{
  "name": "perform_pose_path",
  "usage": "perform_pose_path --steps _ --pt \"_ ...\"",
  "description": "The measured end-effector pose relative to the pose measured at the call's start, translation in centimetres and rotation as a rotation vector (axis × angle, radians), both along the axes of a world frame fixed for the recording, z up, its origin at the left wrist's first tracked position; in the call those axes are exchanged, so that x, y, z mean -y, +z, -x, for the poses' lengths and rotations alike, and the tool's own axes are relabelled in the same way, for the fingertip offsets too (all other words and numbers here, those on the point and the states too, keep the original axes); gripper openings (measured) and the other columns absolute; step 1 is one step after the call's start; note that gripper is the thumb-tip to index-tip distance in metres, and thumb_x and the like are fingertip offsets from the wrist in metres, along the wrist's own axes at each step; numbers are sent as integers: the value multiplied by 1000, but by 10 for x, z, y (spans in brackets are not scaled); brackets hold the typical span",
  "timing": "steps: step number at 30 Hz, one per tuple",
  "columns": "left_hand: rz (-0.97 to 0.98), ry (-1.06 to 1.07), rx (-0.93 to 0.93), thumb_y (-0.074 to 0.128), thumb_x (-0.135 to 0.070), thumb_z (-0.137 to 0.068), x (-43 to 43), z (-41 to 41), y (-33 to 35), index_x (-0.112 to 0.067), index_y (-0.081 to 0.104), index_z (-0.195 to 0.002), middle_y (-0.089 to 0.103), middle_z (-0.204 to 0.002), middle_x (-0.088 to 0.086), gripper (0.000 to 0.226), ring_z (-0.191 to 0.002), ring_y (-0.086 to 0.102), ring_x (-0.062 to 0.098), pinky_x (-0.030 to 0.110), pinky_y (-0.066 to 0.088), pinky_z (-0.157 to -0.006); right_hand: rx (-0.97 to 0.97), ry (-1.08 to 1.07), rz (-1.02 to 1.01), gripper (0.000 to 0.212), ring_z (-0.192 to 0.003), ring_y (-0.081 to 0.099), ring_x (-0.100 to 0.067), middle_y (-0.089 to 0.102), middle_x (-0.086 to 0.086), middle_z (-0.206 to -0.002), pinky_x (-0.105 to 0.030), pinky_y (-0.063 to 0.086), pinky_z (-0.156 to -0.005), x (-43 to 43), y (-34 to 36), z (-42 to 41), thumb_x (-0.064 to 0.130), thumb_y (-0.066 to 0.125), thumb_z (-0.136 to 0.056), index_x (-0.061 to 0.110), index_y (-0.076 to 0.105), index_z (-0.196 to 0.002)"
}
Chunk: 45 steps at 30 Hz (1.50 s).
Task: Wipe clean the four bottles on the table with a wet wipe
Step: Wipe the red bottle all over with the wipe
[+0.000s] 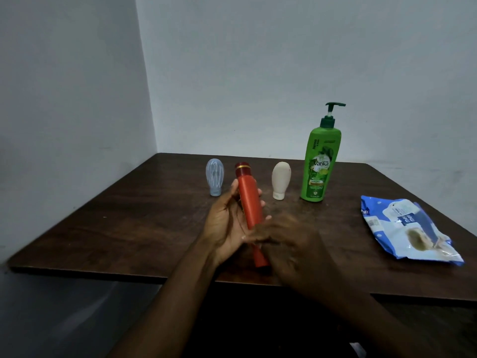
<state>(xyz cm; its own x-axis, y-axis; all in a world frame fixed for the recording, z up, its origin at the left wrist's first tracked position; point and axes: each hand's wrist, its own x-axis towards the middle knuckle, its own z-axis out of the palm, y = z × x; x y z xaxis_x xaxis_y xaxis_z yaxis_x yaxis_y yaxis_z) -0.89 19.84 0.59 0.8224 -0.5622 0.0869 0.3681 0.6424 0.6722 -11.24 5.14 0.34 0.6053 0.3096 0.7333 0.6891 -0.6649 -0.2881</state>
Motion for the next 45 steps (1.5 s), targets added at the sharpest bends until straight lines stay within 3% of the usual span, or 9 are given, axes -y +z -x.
perform_pose_path --steps 3,8,14,18,22,25,30,38,45 --pt "-44 68 58 74 -30 -82 0 -3 3 -6 59 -125 63 -95 9 51 -89 62 21 46 54 -86 -46 3 -6 24 -106 64 -4 71 13 -109 -27 54 -90 7 -15 17 11 64 -86 21 76 -105" --pt "-132 91 176 66 -27 -79 11 -1 10 -12 64 -101 71 -76 3 26 -74 67 15 36 54 -81 27 -33 -86 22 -103 66 -6 73 6 -108 -30 55 -86 14 -1 4 8 69 -87 15 76 -106" --pt "-112 17 146 59 -40 -95 12 -2 12 -5 61 -130 61 -124 22 50 -109 61 32 55 34 -113 128 -155 -179 19 -89 65 -8 74 4 -97 -22 51 -75 12 54 -45 10 73 -88 18 77 -104" --pt "-117 13 168 43 -55 -96 9 -6 14 -8 52 -141 59 -135 21 66 -117 62 31 49 46 -106 111 -216 -94 21 -86 61 -3 75 2 -95 -5 40 -74 13 70 -66 6 73 -85 17 78 -102" --pt "-153 25 154 35 -60 -98 8 -9 16 -9 50 -143 59 -137 21 70 -123 60 32 47 47 -105 145 -189 51 22 -90 61 -13 74 0 -96 -21 43 -78 7 56 -55 1 72 -82 14 77 -99" --pt "-198 31 143 40 -54 -100 7 -10 18 -7 50 -140 64 -130 21 63 -116 64 30 44 53 -97 86 -117 147 23 -97 58 -10 72 1 -100 -20 46 -85 10 29 -34 2 72 -82 15 76 -101" --pt "-272 85 146 47 -34 -102 6 -17 21 -6 49 -138 64 -128 25 46 -115 65 37 51 54 -94 -129 28 288 29 -114 57 -5 67 12 -119 -26 53 -92 30 -19 -3 23 56 -90 29 68 -115" --pt "-284 97 255 46 -24 -103 5 -36 31 -13 59 -120 71 -111 12 24 -104 70 28 45 59 -84 -197 -199 -163 17 -100 62 8 72 15 -105 -7 47 -82 33 -6 -20 18 67 -91 26 76 -103" --pt "-340 209 376 42 -20 -105 5 -58 43 -13 56 -125 72 -100 4 25 -98 70 20 41 57 -86 -313 -314 -318 18 -88 65 9 73 19 -95 -9 49 -77 25 3 -64 13 77 -84 26 78 -96"
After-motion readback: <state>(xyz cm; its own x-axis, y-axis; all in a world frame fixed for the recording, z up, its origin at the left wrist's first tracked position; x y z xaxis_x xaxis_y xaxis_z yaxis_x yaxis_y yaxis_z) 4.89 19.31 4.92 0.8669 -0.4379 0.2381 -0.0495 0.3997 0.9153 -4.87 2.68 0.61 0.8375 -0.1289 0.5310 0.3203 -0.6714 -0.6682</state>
